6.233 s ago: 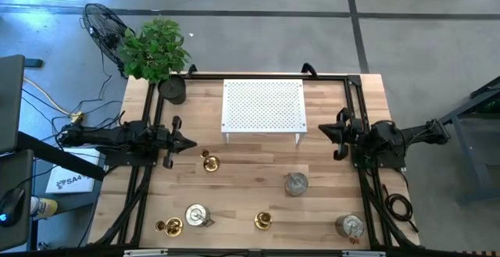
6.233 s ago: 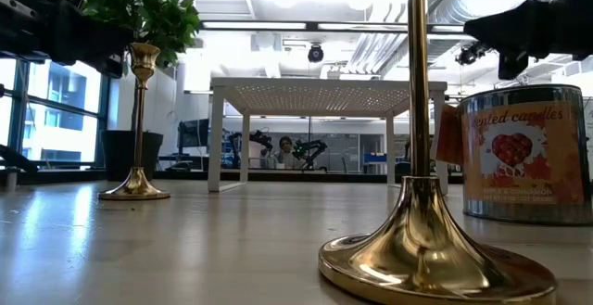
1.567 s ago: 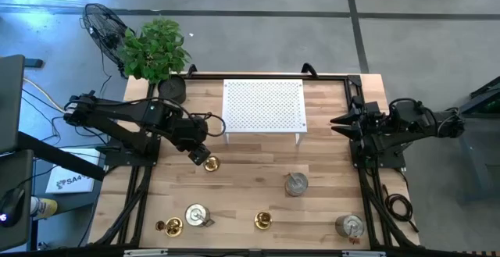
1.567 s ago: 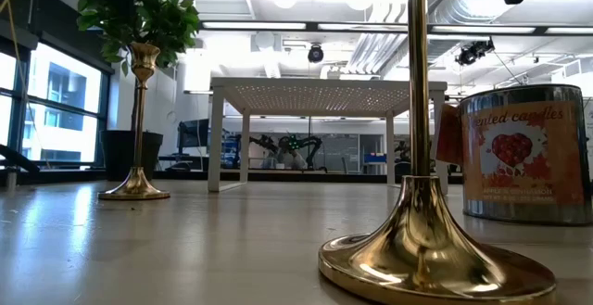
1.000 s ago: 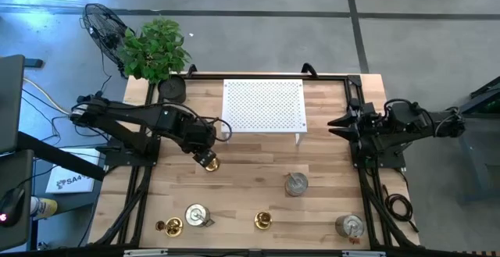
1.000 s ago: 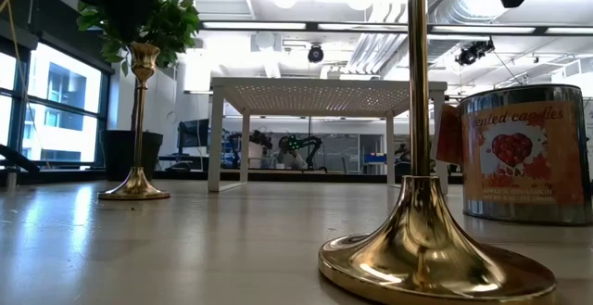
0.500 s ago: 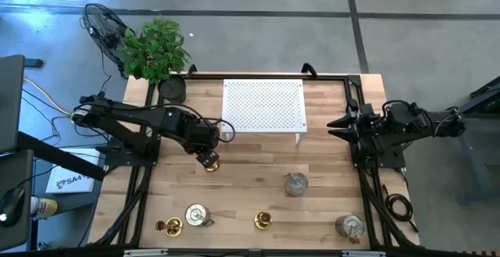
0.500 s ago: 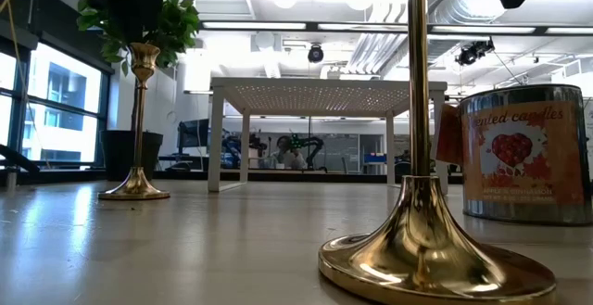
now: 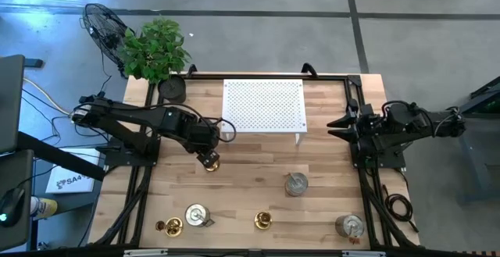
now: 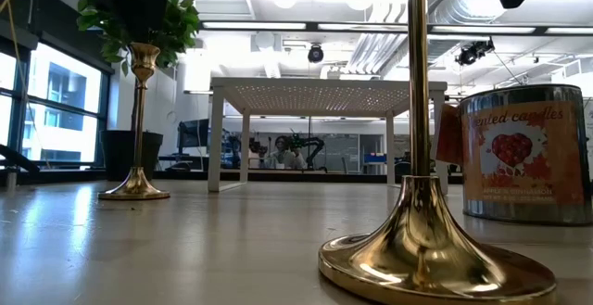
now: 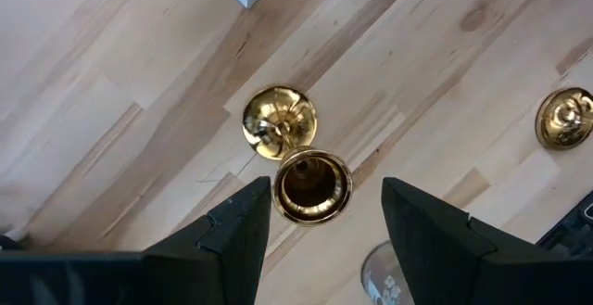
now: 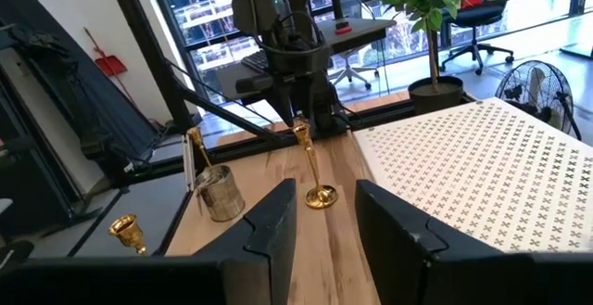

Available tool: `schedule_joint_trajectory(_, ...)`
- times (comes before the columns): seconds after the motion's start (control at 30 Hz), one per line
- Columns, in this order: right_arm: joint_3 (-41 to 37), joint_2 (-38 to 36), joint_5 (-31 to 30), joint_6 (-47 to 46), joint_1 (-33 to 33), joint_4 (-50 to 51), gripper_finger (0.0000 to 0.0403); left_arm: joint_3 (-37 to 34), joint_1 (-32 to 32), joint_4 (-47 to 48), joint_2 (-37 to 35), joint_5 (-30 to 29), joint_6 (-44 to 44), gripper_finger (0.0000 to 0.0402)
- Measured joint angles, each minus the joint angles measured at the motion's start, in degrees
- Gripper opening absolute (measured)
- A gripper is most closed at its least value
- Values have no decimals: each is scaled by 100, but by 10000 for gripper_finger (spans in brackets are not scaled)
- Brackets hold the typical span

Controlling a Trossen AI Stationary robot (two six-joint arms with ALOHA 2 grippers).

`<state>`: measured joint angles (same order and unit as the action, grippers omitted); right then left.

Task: Pick & Place candle stick holders
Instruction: Put the top gold candle holder on the shelf

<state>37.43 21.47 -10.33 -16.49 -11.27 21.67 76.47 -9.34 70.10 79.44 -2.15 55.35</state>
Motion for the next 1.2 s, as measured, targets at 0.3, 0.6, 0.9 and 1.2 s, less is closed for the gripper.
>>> schedule_joint_trajectory(0.3, 0, 0, 0, 2, -1, 2, 108, -8, 0, 67, 137, 157, 38, 202)
schedule_joint_trajectory(0.6, 0, 33, 0, 2, -1, 54, 108, -9, 0, 49, 378, 202, -153, 202)
schedule_joint_trajectory(0.9, 0, 37, 0, 0, -1, 127, 108, -9, -4, 36, 374, 250, -114, 202)
schedule_joint_trajectory(1.2, 0, 37, 0, -4, -2, 168, 108, -9, -4, 89, 389, 173, -111, 202)
